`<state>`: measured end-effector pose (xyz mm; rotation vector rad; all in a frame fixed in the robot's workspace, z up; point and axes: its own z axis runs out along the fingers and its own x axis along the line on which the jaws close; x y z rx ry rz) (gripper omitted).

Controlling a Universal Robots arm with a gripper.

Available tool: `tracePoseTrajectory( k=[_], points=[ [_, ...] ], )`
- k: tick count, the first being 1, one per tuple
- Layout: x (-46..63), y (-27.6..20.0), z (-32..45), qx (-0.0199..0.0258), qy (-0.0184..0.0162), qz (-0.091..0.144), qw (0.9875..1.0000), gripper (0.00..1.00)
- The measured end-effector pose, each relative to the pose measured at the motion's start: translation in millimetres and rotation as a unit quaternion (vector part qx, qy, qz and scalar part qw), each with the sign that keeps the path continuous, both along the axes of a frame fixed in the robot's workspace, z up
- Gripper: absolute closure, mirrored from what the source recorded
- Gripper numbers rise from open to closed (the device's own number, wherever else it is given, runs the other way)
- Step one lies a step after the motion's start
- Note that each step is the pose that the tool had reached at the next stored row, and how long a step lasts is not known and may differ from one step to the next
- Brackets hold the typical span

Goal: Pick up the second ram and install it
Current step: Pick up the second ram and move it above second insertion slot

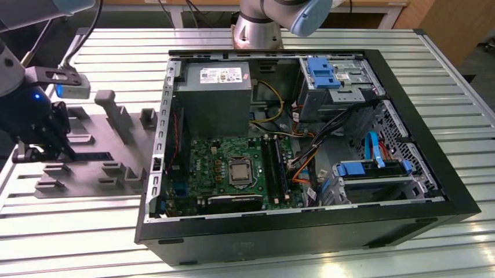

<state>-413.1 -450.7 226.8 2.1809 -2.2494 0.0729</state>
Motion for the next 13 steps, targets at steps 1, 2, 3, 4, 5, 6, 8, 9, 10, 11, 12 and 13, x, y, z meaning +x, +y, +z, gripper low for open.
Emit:
tracePoseTrajectory(
  k=[1,2,3,4,5,6,8,9,10,11,12,13],
  points=[
    [0.0,0.0,0.7,0.0,0.0001,0.0,1.0,0.86],
    [0.0,0.0,1.4,0.0,0.0,0.0,1.0,0.86],
    [-0.1,0.1,2.0,0.0,0.0001,0.0,1.0,0.86],
    [0.0,0.1,2.7,0.0,0.0,0.0,1.0,0.86],
    [-0.1,0.1,3.6,0.0,0.0,0.0,1.0,0.86],
    [0.0,0.1,4.4,0.0,0.0,0.0,1.0,0.86],
    [-0.1,0.1,6.0,0.0,0.0,0.0,1.0,0.86],
    [0.0,0.1,7.0,0.0,0.0,0.0,1.0,0.86],
    [0.0,0.1,8.1,0.0,0.0,0.0,1.0,0.86],
    [0.0,0.2,9.3,0.0,0.0,0.0,1.0,0.86],
    [0.0,0.3,10.7,0.0,0.0,0.0,1.0,0.86],
    [0.0,0.4,12.0,0.0,0.0,0.0,1.0,0.86]
  ],
)
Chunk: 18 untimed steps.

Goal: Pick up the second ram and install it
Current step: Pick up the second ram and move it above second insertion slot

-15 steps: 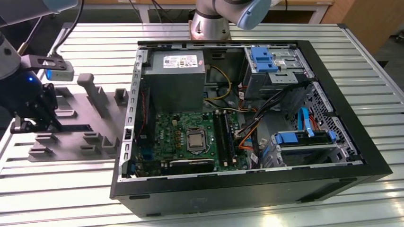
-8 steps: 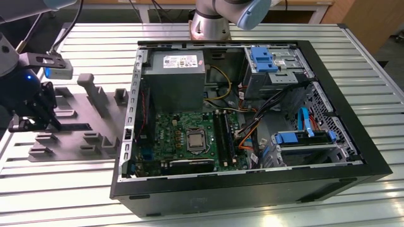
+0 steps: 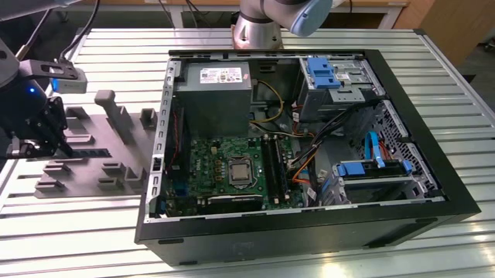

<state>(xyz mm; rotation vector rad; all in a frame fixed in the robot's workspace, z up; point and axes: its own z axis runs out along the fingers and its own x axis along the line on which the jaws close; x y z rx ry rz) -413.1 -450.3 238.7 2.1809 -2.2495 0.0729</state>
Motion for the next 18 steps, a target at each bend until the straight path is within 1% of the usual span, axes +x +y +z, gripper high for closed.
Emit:
tracePoseTrajectory(
  k=[18],
  points=[
    [0.0,0.8,26.0,0.0,0.0,0.0,1.0,0.86]
  ],
)
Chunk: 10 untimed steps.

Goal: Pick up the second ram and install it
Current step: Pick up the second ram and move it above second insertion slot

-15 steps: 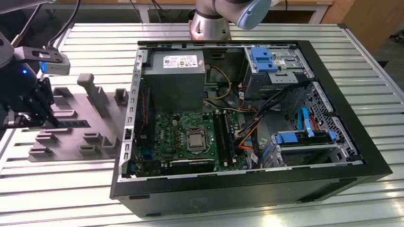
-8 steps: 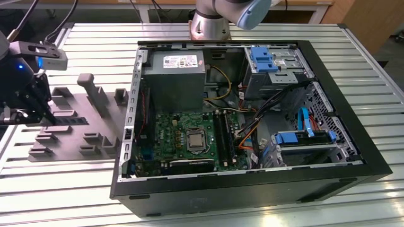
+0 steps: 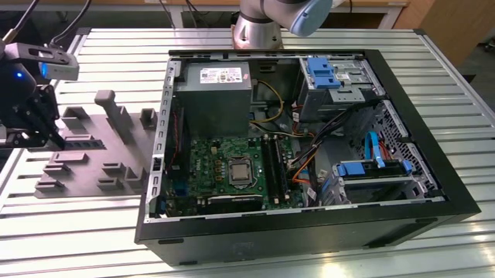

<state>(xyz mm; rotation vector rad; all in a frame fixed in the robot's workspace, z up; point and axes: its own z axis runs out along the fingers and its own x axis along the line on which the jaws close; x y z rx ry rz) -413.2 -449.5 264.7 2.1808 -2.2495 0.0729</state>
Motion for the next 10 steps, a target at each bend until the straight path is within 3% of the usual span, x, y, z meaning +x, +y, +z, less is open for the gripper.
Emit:
tracePoseTrajectory(
  k=[10],
  points=[
    [-0.1,1.0,14.1,0.0,0.0,0.0,1.0,0.86]
  ],
)
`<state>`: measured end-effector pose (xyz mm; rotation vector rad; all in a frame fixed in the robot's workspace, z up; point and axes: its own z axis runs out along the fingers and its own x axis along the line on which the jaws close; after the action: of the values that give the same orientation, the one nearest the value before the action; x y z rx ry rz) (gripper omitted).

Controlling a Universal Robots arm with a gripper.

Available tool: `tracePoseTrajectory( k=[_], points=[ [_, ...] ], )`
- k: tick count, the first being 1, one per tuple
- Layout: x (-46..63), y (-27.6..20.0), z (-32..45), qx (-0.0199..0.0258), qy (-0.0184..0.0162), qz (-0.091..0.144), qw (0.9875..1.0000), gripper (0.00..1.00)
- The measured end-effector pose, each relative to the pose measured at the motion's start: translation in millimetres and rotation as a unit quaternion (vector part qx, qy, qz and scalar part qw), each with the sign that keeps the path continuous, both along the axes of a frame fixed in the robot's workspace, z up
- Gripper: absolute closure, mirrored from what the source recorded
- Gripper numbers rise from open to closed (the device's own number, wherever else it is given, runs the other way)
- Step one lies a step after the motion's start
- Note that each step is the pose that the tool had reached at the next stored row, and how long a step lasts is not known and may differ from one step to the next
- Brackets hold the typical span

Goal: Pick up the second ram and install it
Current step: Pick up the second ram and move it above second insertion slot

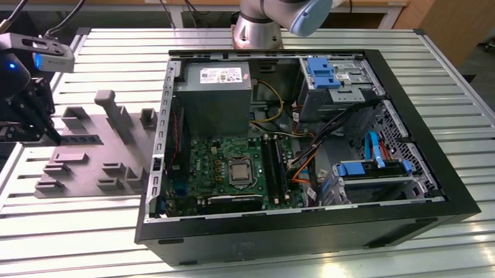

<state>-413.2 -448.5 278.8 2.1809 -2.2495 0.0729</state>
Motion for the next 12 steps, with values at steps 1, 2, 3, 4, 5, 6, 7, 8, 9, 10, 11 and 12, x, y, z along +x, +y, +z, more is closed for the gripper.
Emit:
tracePoseTrajectory(
  k=[1,2,3,4,5,6,7,8,9,10,11,12],
  points=[
    [0.0,0.1,1.7,0.0,0.0,0.0,1.0,0.86],
    [0.0,0.2,3.5,0.0,0.0,0.0,1.0,0.86],
    [0.0,0.3,5.4,0.0,0.0,0.0,1.0,0.86],
    [0.0,0.3,7.3,0.0,0.0,0.0,1.0,0.86],
    [0.0,0.4,9.5,0.0,0.0,0.0,1.0,0.86],
    [0.0,0.5,11.2,0.0,0.0,0.0,1.0,0.86],
    [0.0,0.6,13.1,0.0,0.0,0.0,1.0,0.86],
    [0.0,0.7,15.1,0.0,0.0,0.0,1.0,0.86],
    [0.0,0.8,17.0,0.0,0.0,0.0,1.0,0.86],
    [0.0,0.9,18.8,0.0,0.0,0.0,1.0,0.86],
    [0.0,1.1,20.6,0.0,0.0,0.0,1.0,0.86],
    [0.0,1.2,22.5,0.0,0.0,0.0,1.0,0.86]
  ],
)
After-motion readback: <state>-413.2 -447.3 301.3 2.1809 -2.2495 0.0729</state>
